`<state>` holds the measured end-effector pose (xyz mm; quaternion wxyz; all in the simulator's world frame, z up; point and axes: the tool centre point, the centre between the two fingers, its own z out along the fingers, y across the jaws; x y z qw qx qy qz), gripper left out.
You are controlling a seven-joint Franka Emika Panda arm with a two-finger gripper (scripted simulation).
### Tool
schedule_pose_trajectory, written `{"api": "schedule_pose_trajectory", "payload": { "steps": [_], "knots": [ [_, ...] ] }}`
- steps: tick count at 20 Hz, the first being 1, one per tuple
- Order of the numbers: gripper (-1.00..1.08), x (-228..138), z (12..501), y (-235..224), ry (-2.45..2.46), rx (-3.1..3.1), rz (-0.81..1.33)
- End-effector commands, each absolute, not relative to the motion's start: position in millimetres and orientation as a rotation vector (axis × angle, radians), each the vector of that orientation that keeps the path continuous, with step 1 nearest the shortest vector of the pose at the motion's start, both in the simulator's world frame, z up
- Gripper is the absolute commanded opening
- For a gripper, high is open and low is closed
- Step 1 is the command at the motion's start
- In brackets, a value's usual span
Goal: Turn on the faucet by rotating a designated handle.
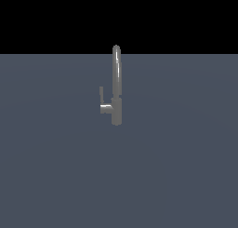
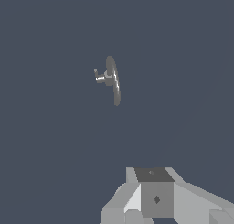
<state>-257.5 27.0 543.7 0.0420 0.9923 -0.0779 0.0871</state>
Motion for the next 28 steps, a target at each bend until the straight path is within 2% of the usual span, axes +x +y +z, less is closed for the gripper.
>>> {"api": "schedule_pose_trajectory", "payload": {
  "steps": [1,8,15,22,28],
  "knots": [
    [-1.0,-258,557,37,-0.323,3.014,0.342],
    [-1.0,-255,592,77,-0.576,2.91,0.565],
    [-1.0,-241,606,124,-0.792,2.774,0.747],
    [-1.0,-211,597,171,-0.972,2.624,0.88],
    [-1.0,-171,568,203,-1.104,2.492,0.954]
  ]
}}
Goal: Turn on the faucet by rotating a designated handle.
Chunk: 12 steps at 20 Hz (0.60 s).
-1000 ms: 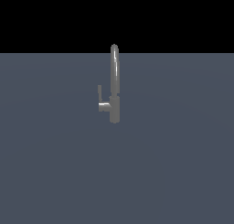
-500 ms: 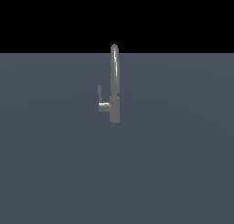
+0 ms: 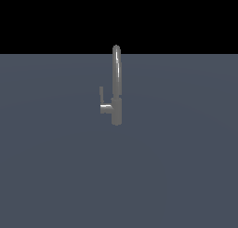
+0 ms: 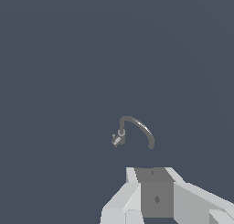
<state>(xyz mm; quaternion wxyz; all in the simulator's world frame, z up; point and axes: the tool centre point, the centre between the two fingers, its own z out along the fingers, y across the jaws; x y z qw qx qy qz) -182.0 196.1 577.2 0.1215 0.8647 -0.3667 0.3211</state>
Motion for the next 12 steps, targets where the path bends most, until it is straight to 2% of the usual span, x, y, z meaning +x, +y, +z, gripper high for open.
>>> {"api": "schedule_pose_trajectory", "payload": {
  "steps": [1,12],
  "knots": [
    [-1.0,-164,562,208,-1.125,2.47,0.962],
    [-1.0,-67,455,220,-1.341,2.235,0.987]
  ]
}}
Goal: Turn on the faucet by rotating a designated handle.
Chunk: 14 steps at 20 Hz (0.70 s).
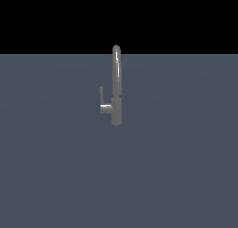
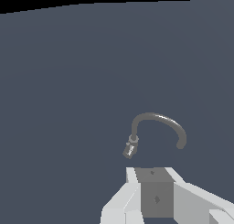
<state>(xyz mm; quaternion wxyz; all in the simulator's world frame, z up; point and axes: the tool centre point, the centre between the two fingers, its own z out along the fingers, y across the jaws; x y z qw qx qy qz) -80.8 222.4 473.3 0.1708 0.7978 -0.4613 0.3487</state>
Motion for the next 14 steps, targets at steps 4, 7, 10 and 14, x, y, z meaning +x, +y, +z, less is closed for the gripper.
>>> {"api": "schedule_pose_trajectory", "payload": {
  "steps": [4,7,10,14],
  "knots": [
    [-1.0,-31,403,207,-1.42,2.149,0.966],
    [-1.0,-6,359,189,-1.481,2.084,0.941],
    [-1.0,16,313,166,-1.544,2.017,0.908],
    [-1.0,36,257,133,-1.621,1.935,0.861]
  ]
}}
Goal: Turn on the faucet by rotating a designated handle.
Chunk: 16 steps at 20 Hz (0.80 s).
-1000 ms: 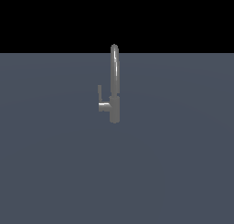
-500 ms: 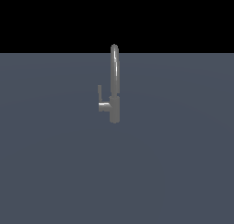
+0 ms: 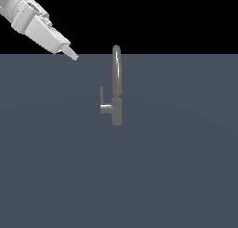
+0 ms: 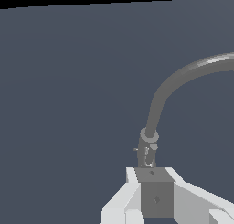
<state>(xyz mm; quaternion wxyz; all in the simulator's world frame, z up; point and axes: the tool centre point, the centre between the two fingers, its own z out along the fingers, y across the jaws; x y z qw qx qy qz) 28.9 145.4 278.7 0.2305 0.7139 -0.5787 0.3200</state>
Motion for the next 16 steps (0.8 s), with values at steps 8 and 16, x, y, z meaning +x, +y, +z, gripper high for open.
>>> {"api": "schedule_pose_trajectory", "payload": {
  "steps": [8,16],
  "knots": [
    [-1.0,51,180,81,-1.725,1.82,0.787],
    [-1.0,53,158,65,-1.754,1.786,0.764]
  ]
}}
